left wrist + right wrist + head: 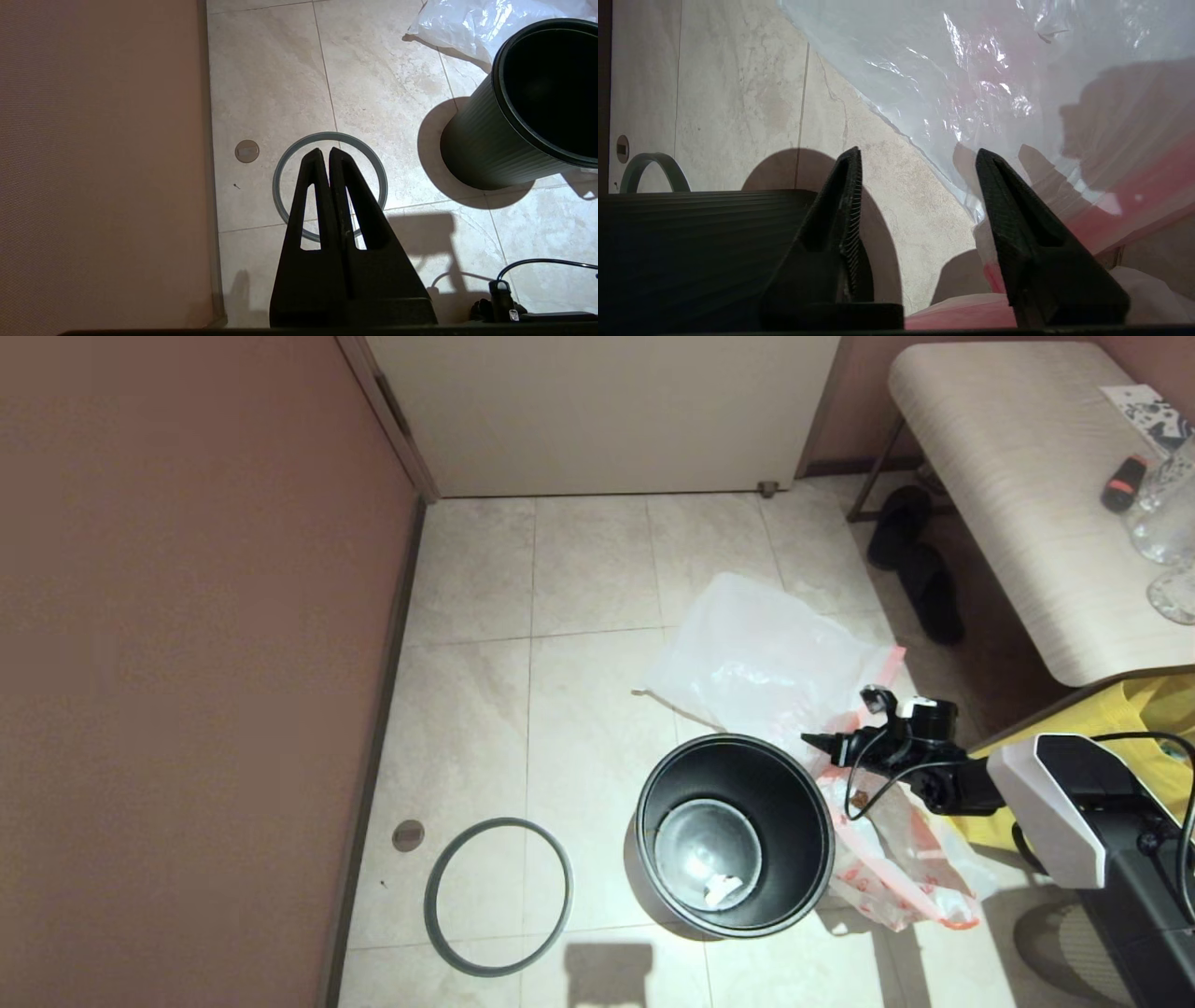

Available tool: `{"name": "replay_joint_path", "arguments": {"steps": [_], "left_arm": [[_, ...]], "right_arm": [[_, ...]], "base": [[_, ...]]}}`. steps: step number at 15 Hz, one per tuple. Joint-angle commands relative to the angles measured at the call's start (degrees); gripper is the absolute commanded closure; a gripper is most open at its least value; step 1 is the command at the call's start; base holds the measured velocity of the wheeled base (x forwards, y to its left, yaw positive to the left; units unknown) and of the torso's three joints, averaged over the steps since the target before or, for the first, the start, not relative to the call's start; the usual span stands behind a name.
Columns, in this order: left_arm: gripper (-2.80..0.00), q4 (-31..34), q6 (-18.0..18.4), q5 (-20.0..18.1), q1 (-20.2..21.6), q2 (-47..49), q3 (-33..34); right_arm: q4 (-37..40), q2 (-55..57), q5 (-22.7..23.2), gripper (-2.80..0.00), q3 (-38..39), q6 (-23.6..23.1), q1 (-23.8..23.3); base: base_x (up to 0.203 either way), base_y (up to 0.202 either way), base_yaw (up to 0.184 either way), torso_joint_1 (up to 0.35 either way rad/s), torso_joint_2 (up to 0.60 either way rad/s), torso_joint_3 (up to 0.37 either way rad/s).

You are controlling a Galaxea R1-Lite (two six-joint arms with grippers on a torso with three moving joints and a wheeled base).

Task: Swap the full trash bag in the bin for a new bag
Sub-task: Pick up a new trash bag

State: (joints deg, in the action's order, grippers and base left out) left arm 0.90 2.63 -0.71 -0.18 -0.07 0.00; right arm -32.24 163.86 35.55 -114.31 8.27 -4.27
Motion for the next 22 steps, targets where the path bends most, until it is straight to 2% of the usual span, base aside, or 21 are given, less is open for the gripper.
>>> {"name": "replay_joint_path", "arguments": {"steps": [1, 3, 6, 10, 12, 14, 18, 20, 22], "left_arm": [[0.00, 0.0, 0.0, 0.0, 0.0, 0.1, 0.0], [0.00, 0.0, 0.0, 0.0, 0.0, 0.1, 0.0], [0.00, 0.0, 0.0, 0.0, 0.0, 0.1, 0.0], [0.00, 0.0, 0.0, 0.0, 0.0, 0.1, 0.0], [0.00, 0.0, 0.0, 0.0, 0.0, 0.1, 0.0], [0.00, 0.0, 0.0, 0.0, 0.0, 0.1, 0.0], [0.00, 0.0, 0.0, 0.0, 0.0, 0.1, 0.0], [0.00, 0.0, 0.0, 0.0, 0.0, 0.1, 0.0], [0.00, 0.0, 0.0, 0.0, 0.0, 0.1, 0.0]], "right_arm": [[-0.4, -2.1, 0.1, 0.00, 0.0, 0.0, -1.5], [-2.6, -2.6, -0.5, 0.00, 0.1, 0.0, -3.9], [-5.9, -0.6, -4.0, 0.00, 0.1, 0.1, -5.6], [-6.8, 0.6, -8.8, 0.00, 0.0, 0.0, -4.2], [-6.7, 1.2, -9.7, 0.00, 0.0, -0.5, -2.8], [-6.7, 3.6, -12.0, 0.00, 0.0, -5.3, -0.2], [-6.2, 9.3, -15.9, 0.00, 0.0, -20.3, 1.7], [-5.7, 10.2, -16.7, 0.00, 1.0, -27.6, -1.3], [-5.0, 10.7, -17.0, 0.00, 2.1, -29.8, -6.2]], "base": [[0.000, 0.000, 0.000, 0.000, 0.00, 0.000], [0.000, 0.000, 0.000, 0.000, 0.00, 0.000], [0.000, 0.000, 0.000, 0.000, 0.00, 0.000], [0.000, 0.000, 0.000, 0.000, 0.00, 0.000], [0.000, 0.000, 0.000, 0.000, 0.00, 0.000], [0.000, 0.000, 0.000, 0.000, 0.00, 0.000], [0.000, 0.000, 0.000, 0.000, 0.00, 0.000], [0.000, 0.000, 0.000, 0.000, 0.00, 0.000], [0.000, 0.000, 0.000, 0.000, 0.00, 0.000]]}}
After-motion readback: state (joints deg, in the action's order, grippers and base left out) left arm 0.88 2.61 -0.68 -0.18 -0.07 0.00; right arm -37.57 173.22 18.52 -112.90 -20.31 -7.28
